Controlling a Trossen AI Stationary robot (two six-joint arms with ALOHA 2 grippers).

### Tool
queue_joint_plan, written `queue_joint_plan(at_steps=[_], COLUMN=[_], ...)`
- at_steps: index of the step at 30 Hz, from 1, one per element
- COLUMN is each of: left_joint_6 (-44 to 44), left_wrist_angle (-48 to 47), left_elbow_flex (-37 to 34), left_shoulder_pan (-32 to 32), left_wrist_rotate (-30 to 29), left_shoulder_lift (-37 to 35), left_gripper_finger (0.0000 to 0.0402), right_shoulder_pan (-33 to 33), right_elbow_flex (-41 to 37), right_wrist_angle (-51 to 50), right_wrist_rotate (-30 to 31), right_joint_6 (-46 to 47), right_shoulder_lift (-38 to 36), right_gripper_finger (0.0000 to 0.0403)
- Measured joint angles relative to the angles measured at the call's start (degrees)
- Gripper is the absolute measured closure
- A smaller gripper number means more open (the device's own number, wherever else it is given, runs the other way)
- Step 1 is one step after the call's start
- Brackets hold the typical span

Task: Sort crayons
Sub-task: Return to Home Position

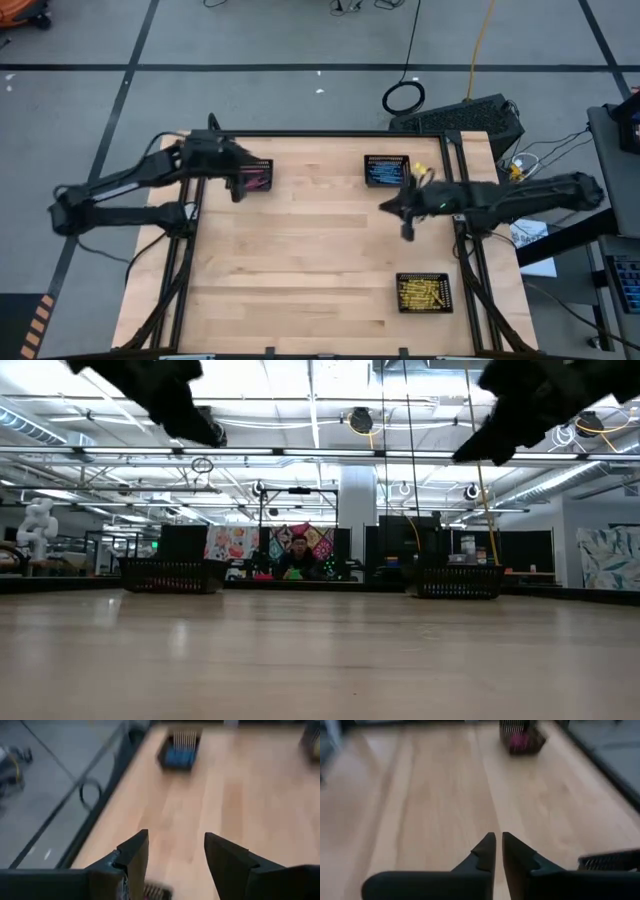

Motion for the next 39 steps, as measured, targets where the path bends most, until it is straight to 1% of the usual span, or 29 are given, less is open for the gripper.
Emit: queue_joint_plan(at_steps=[3, 6, 9, 14, 18, 20, 23, 25, 27, 28, 31, 35, 37, 39], left_joint_6=[-3.92, -5.88, -8.22, -13.11, -17.8, -20.25, -24.29, -26.39, -25.9, -25.07, -24.34, -23.45, -23.33, -23.31], left_wrist_angle=[6.74, 11.09, 15.42, 15.97, 16.51, 18.71, 25.98, 30.01, 32.63, 32.63, 32.61, 31.82, 29.84, 26.18], left_elbow_flex=[-4.4, -8.82, -13.54, -18.69, -20.76, -22.93, -27.77, -31.08, -33.52, -34.28, -36.1, -36.95, -36.95, -36.96], left_shoulder_pan=[0.0, 0.06, 1.55, 3.94, 4.66, 4.61, 4.5, 4.5, 4.5, 4.5, 4.48, 3.79, 3.46, 3.32], left_wrist_rotate=[1.71, 1.87, 1.89, 2.93, 4.87, 6.37, 9.09, 10.04, 11.03, 11.14, 11.46, 15.02, 15.74, 15.23], left_shoulder_lift=[-6.61, -11.91, -17.26, -25.29, -29.35, -30.52, -31.24, -31.42, -31.87, -32.46, -35.3, -41.53, -45.3, -49.04], left_gripper_finger=[0.021, 0.021, 0.021, 0.022, 0.023, 0.0234, 0.0239, 0.0243, 0.0247, 0.025, 0.0261, 0.0278, 0.0286, 0.0293], right_shoulder_pan=[-5.7, -9.71, -12.16, -13.33, -13.28, -13.28, -13.15, -13.18, -13.16, -13.15, -13.15, -13.15, -13.15, -13.15], right_elbow_flex=[-4.76, -7.6, -10.19, -16.21, -19.72, -21.01, -23.33, -24.38, -24.97, -25.16, -25.2, -25.2, -25.2, -25.2], right_wrist_angle=[3.32, 3.07, 3.62, 5.4, 5.44, 5.72, 7.84, 8.47, 8.5, 8.44, 8.6, 8.13, 8.14, 8.14], right_wrist_rotate=[-7.81, -12.17, -14.79, -18.78, -18.82, -18.79, -19.0, -20.92, -23.48, -24.62, -24.98, -24.93, -24.95, -24.95], right_joint_6=[-0.39, -1.68, -2.24, 0.58, 2.71, 3.21, 4.35, 4.68, 5.06, 5.57, 7.11, 7.16, 7.1, 6.84], right_shoulder_lift=[-9.31, -16.95, -23.89, -34.33, -40.73, -42.94, -45.28, -46.57, -47.75, -48.28, -48.69, -48.59, -48.59, -48.58], right_gripper_finger=[0.0399, 0.0401, 0.0402, 0.0402, 0.0402, 0.0402, 0.0401, 0.0401, 0.0401, 0.0401, 0.0401, 0.0401, 0.0401, 0.0401])
